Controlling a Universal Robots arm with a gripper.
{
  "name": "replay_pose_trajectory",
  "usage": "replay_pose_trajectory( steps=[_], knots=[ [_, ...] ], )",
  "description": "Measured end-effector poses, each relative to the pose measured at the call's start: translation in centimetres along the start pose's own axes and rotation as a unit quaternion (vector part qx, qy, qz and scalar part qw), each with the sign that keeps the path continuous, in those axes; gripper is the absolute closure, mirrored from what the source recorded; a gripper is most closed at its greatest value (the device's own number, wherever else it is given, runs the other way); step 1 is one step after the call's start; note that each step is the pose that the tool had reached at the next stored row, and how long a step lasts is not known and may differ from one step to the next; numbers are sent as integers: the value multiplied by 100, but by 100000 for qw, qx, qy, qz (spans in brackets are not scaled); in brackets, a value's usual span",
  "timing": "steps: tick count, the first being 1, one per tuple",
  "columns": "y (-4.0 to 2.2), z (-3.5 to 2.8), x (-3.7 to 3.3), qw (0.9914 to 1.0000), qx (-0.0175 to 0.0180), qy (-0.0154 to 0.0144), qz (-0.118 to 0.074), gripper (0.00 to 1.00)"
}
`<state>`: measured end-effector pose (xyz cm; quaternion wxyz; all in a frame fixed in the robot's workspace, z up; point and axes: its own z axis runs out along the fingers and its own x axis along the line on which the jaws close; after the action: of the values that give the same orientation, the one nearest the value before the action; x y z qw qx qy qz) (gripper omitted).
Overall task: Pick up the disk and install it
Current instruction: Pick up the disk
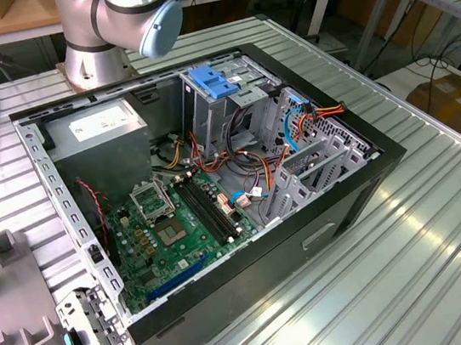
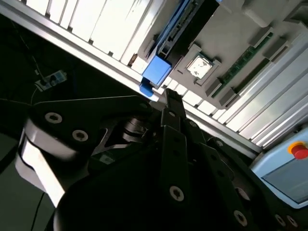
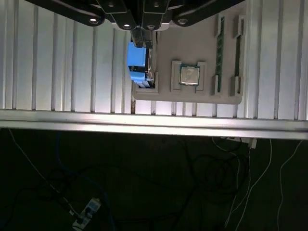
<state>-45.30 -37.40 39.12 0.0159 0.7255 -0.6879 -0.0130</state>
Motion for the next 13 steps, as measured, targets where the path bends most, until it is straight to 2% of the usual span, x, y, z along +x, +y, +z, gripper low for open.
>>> replay_pose_trajectory(
  steps=[4, 7, 8, 13],
  knots=[
    [0, 0, 0, 99960, 9, 120, -2831, 89],
    [0, 0, 0, 99884, 15, 201, -4812, 89],
    [0, 0, 0, 99830, 18, 240, -5823, 89],
    [-1, 0, 0, 99808, 18, 257, -6188, 89]
  ],
)
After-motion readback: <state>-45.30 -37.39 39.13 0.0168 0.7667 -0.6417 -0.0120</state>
